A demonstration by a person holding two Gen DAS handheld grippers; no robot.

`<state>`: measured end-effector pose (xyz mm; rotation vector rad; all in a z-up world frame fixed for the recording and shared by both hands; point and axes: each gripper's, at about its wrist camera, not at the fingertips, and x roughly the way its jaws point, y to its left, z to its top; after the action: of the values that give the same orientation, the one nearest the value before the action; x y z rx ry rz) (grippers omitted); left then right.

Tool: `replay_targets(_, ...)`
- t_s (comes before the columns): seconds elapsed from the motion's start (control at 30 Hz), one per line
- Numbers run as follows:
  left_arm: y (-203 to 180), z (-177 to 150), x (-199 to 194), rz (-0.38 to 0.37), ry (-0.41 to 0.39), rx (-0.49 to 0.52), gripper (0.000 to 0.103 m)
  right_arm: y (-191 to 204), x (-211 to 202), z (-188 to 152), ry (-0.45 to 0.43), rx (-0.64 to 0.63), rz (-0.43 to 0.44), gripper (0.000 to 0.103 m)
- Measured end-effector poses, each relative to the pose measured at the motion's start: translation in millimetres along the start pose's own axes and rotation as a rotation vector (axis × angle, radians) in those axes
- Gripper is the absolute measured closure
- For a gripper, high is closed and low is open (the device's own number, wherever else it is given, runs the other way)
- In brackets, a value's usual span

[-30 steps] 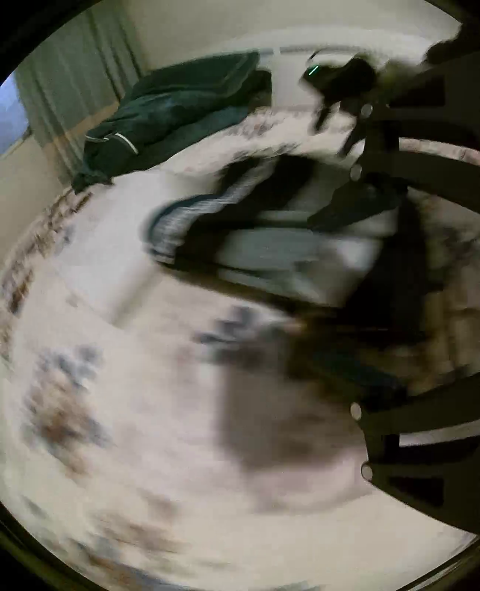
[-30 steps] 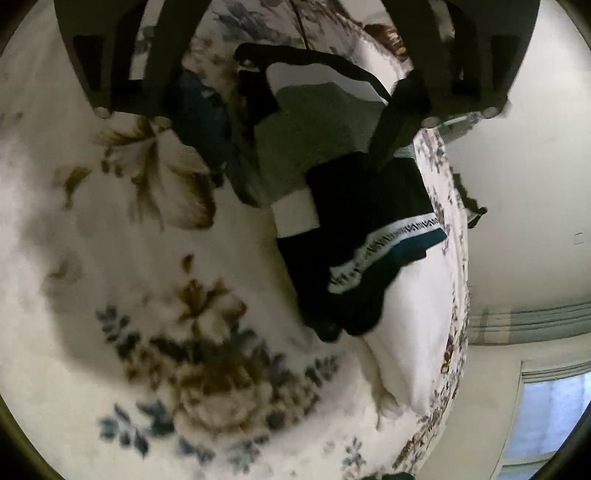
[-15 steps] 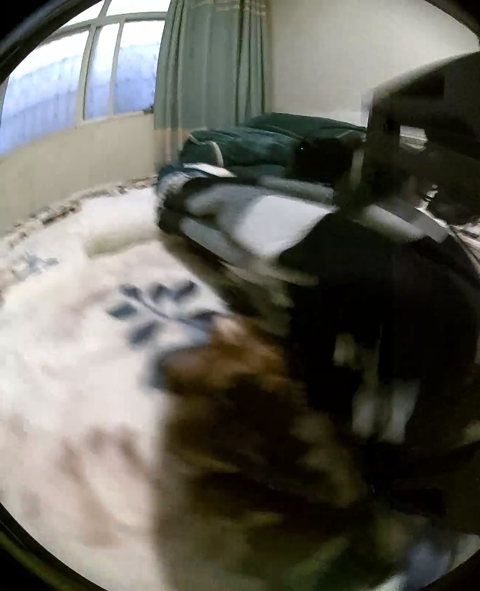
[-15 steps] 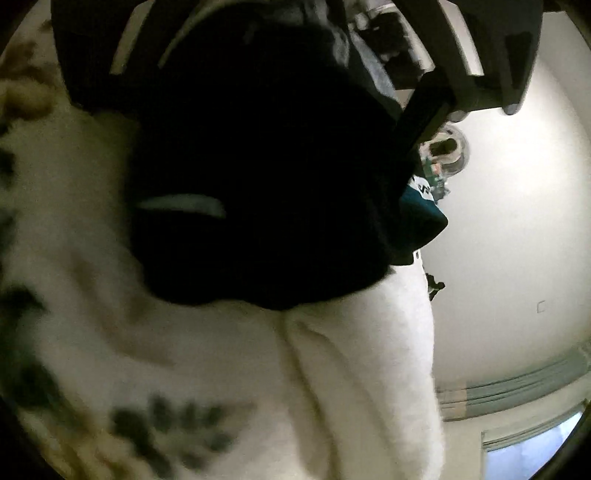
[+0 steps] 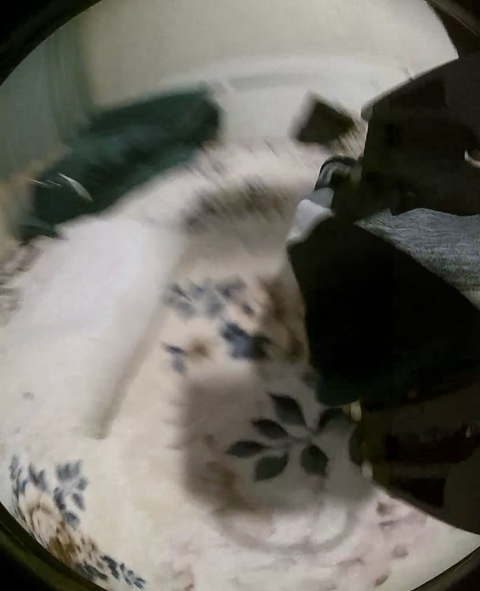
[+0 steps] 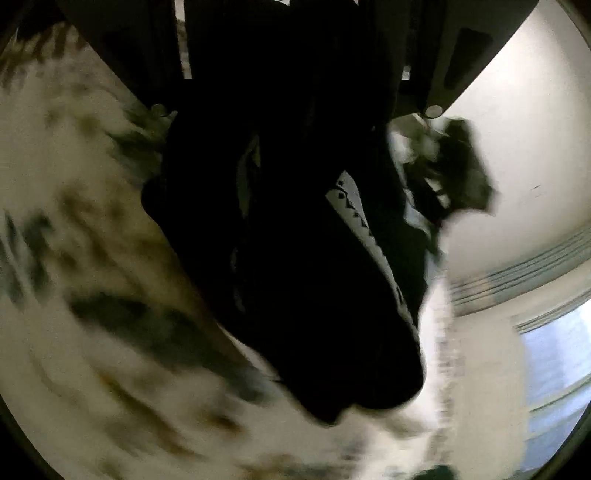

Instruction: Fold small clothes

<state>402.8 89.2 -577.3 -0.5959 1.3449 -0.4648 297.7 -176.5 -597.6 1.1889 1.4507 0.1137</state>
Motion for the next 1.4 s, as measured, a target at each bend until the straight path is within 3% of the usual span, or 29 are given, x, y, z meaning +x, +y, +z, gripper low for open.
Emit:
replay_targets(0.07,5.6,-10.3,8.1,0.070,0.022,-0.018,0.033,-31.8,18.0,2.7,0.049,0.088,-0.101,0.061)
replay_targets(0.13,7.0,-26.5,-12.2,0.062,-0.061,-0.056,0.032,-52.3,22.2,7.3,0.117,0.156,-0.064,0.047)
replay_targets(0.2,6.8,-51.3,-47.1,0.107,-0.167,-0.089,0.032,-49.7,4.2,10.2,0.127,0.102,-0.099,0.043)
replay_targets(0.27,9.3,-78.6,-77.9,0.213,-0.256,-0.110,0.030,-42.3,-17.8,10.8,0.128,0.022,-0.164,0.043)
replay_targets(0.33,20.3,-114.1,-97.3,0.356,-0.292,-0.142,0.027,-32.8,-43.0,12.1,0.102,-0.040,-0.218,0.043)
replay_targets(0.43,49.2,-181.7,-96.0,0.562,-0.235,-0.199,0.027,-18.6,-67.0,14.3,0.059,-0.124,-0.264,0.043)
replay_targets(0.53,83.1,-233.1,-60.4,0.635,-0.091,-0.244,0.027,13.6,-56.7,16.9,0.072,-0.206,-0.253,0.043)
replay_targets(0.57,95.0,-243.6,-48.5,0.631,-0.048,-0.282,0.027,21.0,-47.7,12.9,0.092,-0.233,-0.248,0.043)
replay_targets(0.6,100.6,-249.0,-40.8,0.626,-0.034,-0.298,0.020,26.1,-36.0,10.2,0.111,-0.250,-0.245,0.043)
replay_targets(0.7,102.6,-247.8,-32.4,0.619,-0.060,-0.284,0.000,19.8,-13.8,-12.7,0.161,-0.333,-0.360,0.043)
replay_targets(0.73,103.7,-245.3,-28.1,0.622,-0.048,-0.293,0.000,19.6,-1.6,-14.4,0.176,-0.362,-0.396,0.055)
replay_targets(0.8,103.2,-240.3,-19.5,0.667,-0.033,-0.297,0.000,19.1,5.4,-19.8,0.146,-0.390,-0.443,0.093)
replay_targets(0.9,99.5,-240.0,-17.2,0.688,-0.051,-0.299,0.000,24.5,-27.4,-34.6,0.054,-0.446,-0.480,0.097)
replay_targets(1.0,101.5,-239.6,-21.8,0.650,-0.046,-0.304,0.000,15.1,-69.2,-45.6,-0.008,-0.490,-0.540,0.097)
replay_targets(1.1,108.0,-247.3,-54.4,0.598,-0.056,-0.343,0.000,-10.1,-79.4,-39.1,0.062,-0.440,-0.624,0.096)
replay_targets(1.17,99.8,-245.4,-79.4,0.575,-0.107,-0.352,0.000,-20.6,-70.9,-24.3,0.170,-0.349,-0.553,0.096)
replay_targets(1.2,94.2,-241.8,-92.2,0.572,-0.132,-0.344,0.000,-19.8,-74.8,-18.3,0.179,-0.316,-0.507,0.090)
replay_targets(1.27,77.3,-224.6,-119.6,0.551,-0.209,-0.295,0.000,-7.9,-95.7,-5.0,0.131,-0.319,-0.446,0.073)
replay_targets(1.3,71.1,-215.4,-126.0,0.537,-0.234,-0.271,0.000,0.4,-106.3,1.9,0.080,-0.326,-0.426,0.054)
replay_targets(1.33,63.1,-200.9,-130.7,0.513,-0.258,-0.235,0.000,8.4,-116.7,10.9,0.026,-0.328,-0.378,0.044)
replay_targets(1.4,48.4,-162.1,-128.7,0.455,-0.276,-0.157,0.000,17.5,-124.1,28.9,-0.031,-0.321,-0.325,0.044)
